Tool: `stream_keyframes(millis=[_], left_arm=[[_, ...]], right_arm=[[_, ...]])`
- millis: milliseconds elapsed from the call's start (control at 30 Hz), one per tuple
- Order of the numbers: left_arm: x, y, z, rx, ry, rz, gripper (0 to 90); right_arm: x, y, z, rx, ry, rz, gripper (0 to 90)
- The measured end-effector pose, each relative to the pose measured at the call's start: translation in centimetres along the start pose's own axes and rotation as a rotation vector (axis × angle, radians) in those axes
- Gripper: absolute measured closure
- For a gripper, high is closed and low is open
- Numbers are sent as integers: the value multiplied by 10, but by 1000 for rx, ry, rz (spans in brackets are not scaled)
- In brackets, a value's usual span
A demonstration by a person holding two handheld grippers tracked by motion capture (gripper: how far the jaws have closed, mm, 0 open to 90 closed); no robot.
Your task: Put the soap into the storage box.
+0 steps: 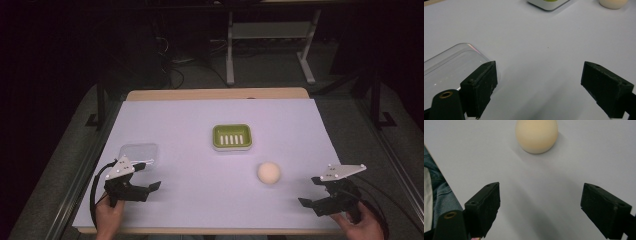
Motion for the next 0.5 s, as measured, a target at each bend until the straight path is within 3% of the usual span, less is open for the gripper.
stream_keyframes(millis=[67, 500], left_arm=[[1, 0, 0, -9, 15, 5, 129], [2, 0, -1, -8, 18, 5, 129]], right_arm=[[-1, -1, 5, 11, 3, -6, 139], [-2, -16, 41, 83, 30, 34, 140]])
Point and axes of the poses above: each handheld gripper's, and its own axes: y roughly backward along the jaws, z roughly out of its top, x roughly to its left, the point moved 2 cm from there along -y, roughly forward along the jaws, and after that the axes turned 6 degrees about -y, right-handed, at the moved point
